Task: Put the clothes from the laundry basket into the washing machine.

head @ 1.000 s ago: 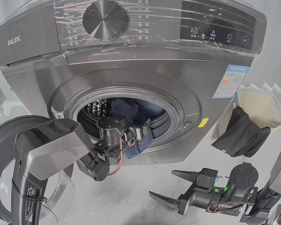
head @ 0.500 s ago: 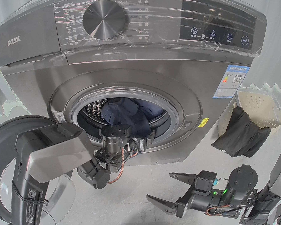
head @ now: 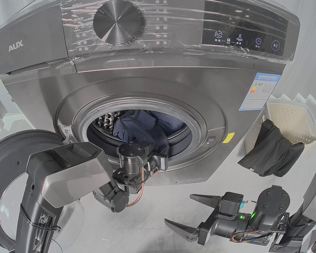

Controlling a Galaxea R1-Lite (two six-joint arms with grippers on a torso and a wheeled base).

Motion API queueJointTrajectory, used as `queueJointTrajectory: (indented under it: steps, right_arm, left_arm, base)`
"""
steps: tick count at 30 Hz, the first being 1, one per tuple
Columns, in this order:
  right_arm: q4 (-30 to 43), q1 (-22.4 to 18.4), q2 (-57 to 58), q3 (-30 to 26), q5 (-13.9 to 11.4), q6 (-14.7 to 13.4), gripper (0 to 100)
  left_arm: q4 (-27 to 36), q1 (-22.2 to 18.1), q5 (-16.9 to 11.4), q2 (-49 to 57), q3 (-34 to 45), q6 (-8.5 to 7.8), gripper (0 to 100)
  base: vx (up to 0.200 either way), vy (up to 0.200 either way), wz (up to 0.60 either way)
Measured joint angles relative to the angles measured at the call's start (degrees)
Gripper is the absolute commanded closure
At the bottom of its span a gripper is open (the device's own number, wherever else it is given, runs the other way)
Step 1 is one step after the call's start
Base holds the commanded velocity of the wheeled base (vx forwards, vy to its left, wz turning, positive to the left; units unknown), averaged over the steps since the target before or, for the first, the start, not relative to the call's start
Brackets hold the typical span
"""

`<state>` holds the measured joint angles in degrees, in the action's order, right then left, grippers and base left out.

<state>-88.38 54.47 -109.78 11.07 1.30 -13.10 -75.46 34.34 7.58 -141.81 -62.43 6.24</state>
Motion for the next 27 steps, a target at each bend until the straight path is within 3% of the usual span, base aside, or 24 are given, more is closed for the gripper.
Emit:
queueJointTrajectory:
  steps: [12,27]
  right_arm:
    - [0.0,0.1,0.0,0.0,0.0,0.0,0]
    - [0.0,0.3,-0.2,0.0,0.0,-0.1,0]
  left_arm:
    - [-0.1,-1.3,1.0,0.1,-4.0,0.27,100]
    - [2.0,-4.9,5.1,-2.6,-23.6,0.32,100]
  base:
    - [0.0,0.0,0.0]
    - [0.0,0.0,0.0]
